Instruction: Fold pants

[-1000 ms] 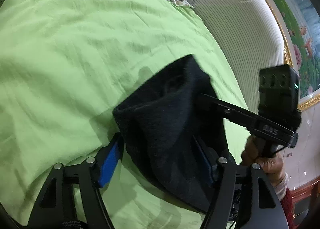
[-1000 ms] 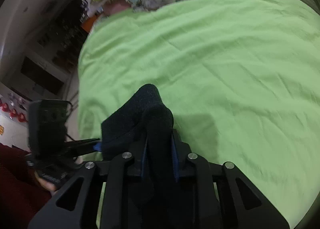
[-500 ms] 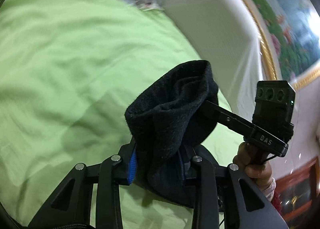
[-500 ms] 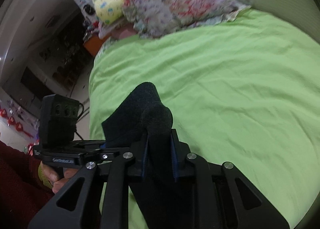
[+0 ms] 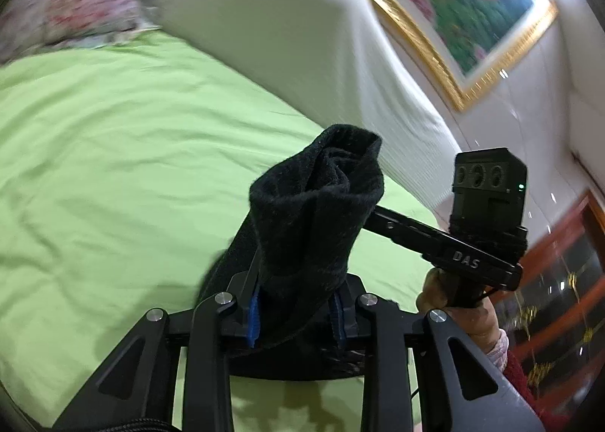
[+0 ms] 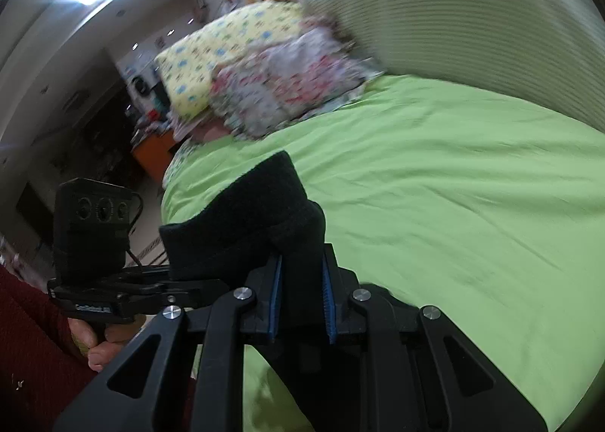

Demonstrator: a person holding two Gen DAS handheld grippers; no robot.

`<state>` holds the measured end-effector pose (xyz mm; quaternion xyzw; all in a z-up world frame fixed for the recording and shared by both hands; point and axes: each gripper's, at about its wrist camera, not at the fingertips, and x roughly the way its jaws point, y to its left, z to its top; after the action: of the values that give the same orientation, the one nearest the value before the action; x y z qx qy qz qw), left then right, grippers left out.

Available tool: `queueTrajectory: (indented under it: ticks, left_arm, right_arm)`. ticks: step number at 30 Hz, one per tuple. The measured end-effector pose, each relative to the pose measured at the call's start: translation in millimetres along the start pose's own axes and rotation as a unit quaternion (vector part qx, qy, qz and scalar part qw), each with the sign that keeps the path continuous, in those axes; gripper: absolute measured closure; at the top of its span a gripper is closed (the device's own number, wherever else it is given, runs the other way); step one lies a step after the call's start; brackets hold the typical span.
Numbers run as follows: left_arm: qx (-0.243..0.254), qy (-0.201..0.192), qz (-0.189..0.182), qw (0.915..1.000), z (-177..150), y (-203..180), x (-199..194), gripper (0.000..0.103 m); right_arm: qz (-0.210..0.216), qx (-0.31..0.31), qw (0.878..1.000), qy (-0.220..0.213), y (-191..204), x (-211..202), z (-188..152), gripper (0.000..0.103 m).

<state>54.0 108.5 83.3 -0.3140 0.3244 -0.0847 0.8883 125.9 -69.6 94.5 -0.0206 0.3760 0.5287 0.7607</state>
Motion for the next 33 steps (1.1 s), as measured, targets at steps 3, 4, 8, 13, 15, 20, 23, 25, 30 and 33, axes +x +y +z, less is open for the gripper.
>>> queueTrajectory:
  ticks: [3, 4, 8, 13, 15, 20, 23, 25, 30, 33]
  left_arm:
    - [0.036, 0.011, -0.009, 0.9993, -7, -34, 16, 0.076]
    - [0.045, 0.015, -0.012, 0.9988, -11, -42, 19, 0.076]
    - [0.071, 0.044, -0.025, 0.9962, -24, -72, 42, 0.078]
    - [0.100, 0.080, -0.036, 0.9912, -40, -108, 66, 0.080]
    - [0.112, 0.089, -0.038, 0.9889, -45, -122, 75, 0.080]
    - [0.134, 0.111, -0.040, 0.9839, -60, -149, 98, 0.080]
    - [0.151, 0.123, -0.036, 0.9803, -69, -161, 111, 0.080]
    - [0.157, 0.132, -0.033, 0.9781, -72, -160, 119, 0.080]
    - [0.186, 0.151, -0.021, 0.9707, -85, -172, 140, 0.080]
    - [0.201, 0.154, -0.016, 0.9673, -90, -169, 144, 0.080]
  right_arm:
    - [-0.017, 0.024, 0.999, -0.020, -19, -28, -16, 0.083]
    - [-0.021, 0.029, 0.999, -0.023, -23, -32, -20, 0.083]
    - [-0.036, 0.052, 0.997, -0.042, -40, -59, -41, 0.083]
    - [-0.048, 0.078, 0.993, -0.068, -59, -87, -66, 0.083]
    - [-0.050, 0.085, 0.992, -0.078, -66, -98, -75, 0.083]
    - [-0.056, 0.107, 0.988, -0.095, -83, -116, -97, 0.083]
    - [-0.059, 0.122, 0.986, -0.101, -92, -121, -111, 0.083]
    - [-0.062, 0.132, 0.984, -0.103, -98, -123, -121, 0.083]
    - [-0.073, 0.151, 0.980, -0.103, -106, -124, -138, 0.083]
    - [-0.093, 0.155, 0.979, -0.098, -108, -124, -147, 0.083]
